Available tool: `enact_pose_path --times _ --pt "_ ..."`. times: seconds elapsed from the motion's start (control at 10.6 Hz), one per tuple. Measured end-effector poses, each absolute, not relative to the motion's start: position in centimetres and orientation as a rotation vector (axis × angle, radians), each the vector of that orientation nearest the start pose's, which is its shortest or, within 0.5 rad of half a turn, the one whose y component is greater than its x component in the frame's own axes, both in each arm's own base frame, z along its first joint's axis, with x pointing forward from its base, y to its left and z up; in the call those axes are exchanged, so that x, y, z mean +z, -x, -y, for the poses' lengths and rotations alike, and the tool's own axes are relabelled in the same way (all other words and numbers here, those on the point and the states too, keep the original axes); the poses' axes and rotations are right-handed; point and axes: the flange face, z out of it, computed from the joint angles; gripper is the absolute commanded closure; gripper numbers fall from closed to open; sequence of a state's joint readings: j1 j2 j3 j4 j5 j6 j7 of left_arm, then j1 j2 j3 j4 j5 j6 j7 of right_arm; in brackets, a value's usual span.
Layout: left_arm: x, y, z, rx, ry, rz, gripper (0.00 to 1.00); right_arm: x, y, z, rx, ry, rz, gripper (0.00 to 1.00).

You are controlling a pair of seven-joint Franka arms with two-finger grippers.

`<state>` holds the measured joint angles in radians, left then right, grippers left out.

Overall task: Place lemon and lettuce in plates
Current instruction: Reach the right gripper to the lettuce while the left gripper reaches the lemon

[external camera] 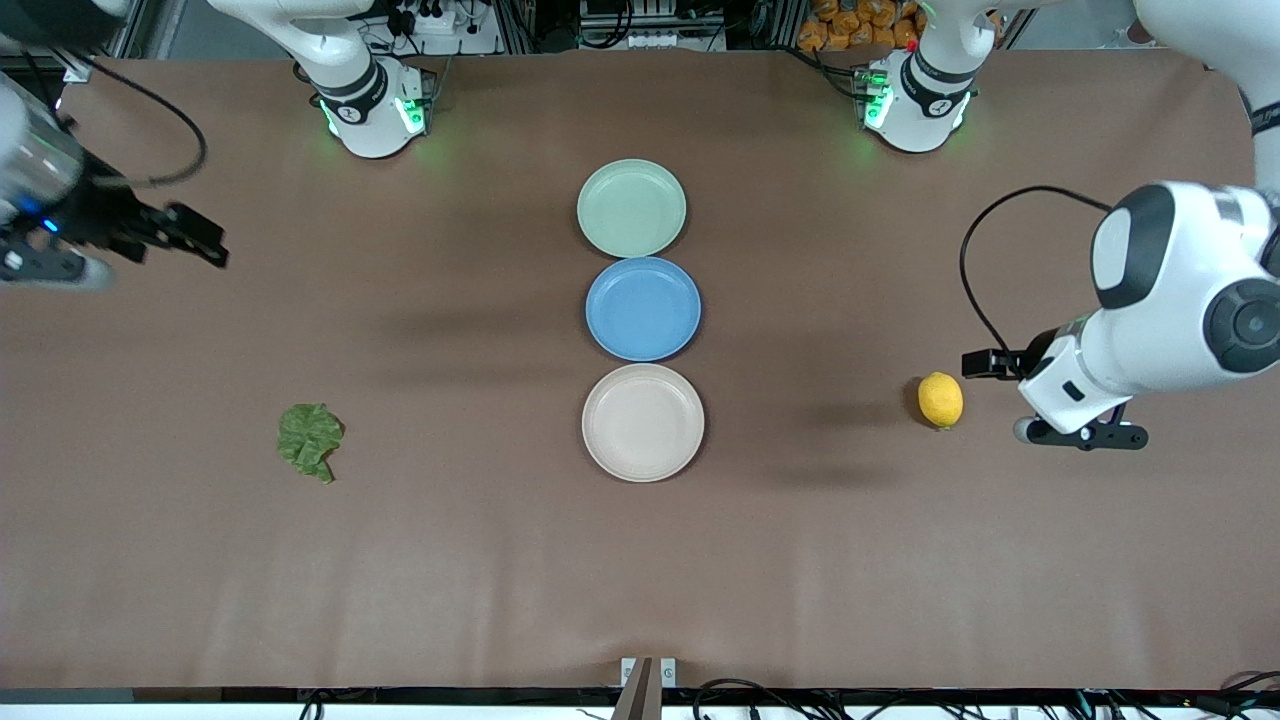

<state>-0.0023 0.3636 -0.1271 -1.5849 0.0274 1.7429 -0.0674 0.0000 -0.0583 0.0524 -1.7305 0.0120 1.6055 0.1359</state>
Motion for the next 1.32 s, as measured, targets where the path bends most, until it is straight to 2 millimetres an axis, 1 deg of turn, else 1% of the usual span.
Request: enact_pose_path --times 0.09,0.19,0.38,0.47,0.57,0.75,0.85,1.04,1.13,1.23,1.32 --pt "38.9 -63.6 6.1 0.307 3.128 -0.076 0.00 54.6 -54.1 -2.8 0.114 3.134 -0.139 0.00" --pt "36.3 -63.1 5.6 0.275 3.135 -0.064 0.00 50.6 -54.7 -2.5 0.124 3.132 -0.150 0.00" --pt "31.5 -61.6 5.7 0.234 3.143 -0.069 0.00 43.3 -56.4 -1.5 0.120 3.133 -0.169 0.00" --pt "29.8 -61.0 5.7 0.244 3.143 -0.071 0.00 39.9 -57.3 -1.0 0.107 3.152 -0.159 0.00" --pt "28.8 -60.8 5.8 0.255 3.144 -0.072 0.00 37.0 -58.2 -0.5 0.082 3.163 -0.155 0.00" --pt "26.8 -60.5 5.9 0.303 3.137 -0.080 0.00 31.6 -60.0 1.2 0.017 3.168 -0.167 0.00" --pt "25.4 -60.3 5.9 0.336 3.115 -0.104 0.00 29.2 -60.5 2.7 -0.017 3.172 -0.152 0.00" --pt "22.1 -60.0 5.9 0.385 3.084 -0.137 0.00 25.7 -61.3 5.8 -0.100 3.184 -0.142 0.00" --pt "20.8 -60.0 6.0 0.389 3.086 -0.141 0.00 24.3 -61.8 6.8 -0.120 3.188 -0.151 0.00" --pt "20.0 -60.1 6.0 0.376 3.091 -0.142 0.37 23.2 -62.3 7.1 -0.119 3.189 -0.158 0.00" --pt "19.3 -60.4 6.1 0.343 3.100 -0.143 0.91 22.4 -62.7 7.0 -0.110 3.177 -0.177 0.00"
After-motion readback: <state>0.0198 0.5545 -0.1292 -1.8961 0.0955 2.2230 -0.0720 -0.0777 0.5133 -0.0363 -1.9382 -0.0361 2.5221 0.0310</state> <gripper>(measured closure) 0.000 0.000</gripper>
